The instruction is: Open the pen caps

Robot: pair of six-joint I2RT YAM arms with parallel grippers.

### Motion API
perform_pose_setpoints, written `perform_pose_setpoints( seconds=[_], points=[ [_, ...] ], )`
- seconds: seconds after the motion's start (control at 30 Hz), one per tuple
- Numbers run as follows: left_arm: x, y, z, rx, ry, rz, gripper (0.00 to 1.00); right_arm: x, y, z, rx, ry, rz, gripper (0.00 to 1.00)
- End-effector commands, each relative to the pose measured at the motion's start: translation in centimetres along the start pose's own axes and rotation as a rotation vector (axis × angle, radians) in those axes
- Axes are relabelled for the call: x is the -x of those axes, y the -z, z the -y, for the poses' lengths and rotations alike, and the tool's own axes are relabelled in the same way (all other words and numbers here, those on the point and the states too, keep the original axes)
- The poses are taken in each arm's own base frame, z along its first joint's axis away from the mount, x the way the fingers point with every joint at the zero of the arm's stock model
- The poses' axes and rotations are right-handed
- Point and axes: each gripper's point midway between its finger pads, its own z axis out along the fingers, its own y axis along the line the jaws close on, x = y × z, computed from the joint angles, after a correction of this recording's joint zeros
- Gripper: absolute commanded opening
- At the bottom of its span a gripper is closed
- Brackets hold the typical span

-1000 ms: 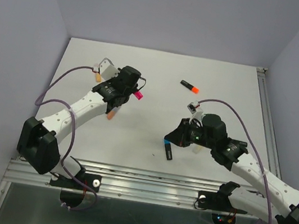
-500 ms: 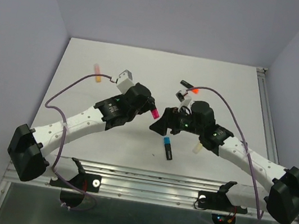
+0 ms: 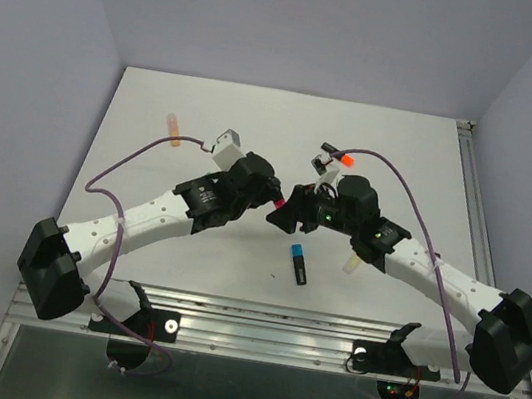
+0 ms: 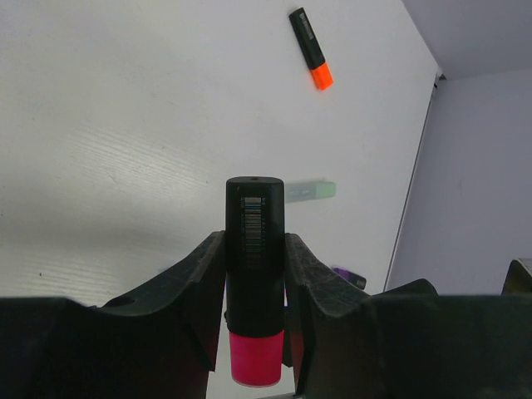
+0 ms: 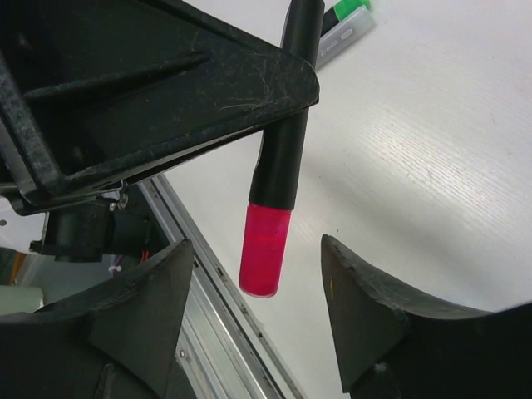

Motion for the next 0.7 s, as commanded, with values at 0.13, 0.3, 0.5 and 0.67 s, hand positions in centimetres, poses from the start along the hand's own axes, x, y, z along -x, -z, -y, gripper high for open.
perform_pose_setpoints(
  seconds=[0.13, 0.3, 0.5, 0.67],
  points=[
    [-0.3, 0.1, 0.3, -0.003, -0.002, 0.006, 0.0, 3.8, -0.8, -2.0, 0.053, 0.047, 0.099, 0.5],
    [-1.1, 0.0, 0.1, 0.007, -0.027, -0.008, 0.0, 3.8, -1.0, -1.8, 0.048, 0.042, 0.101, 0.42],
    [-1.2, -0.2, -0.4, 0.033, -0.027, 0.007, 0.0, 3.2, -1.2, -0.8, 0.003, 0.029, 0.074, 0.01],
    [2.4, -0.5, -1.0, 0.107, 0.003, 0.186, 0.0, 1.6, -0.3, -1.0, 0.0, -0.005, 0.017, 0.01]
  ],
)
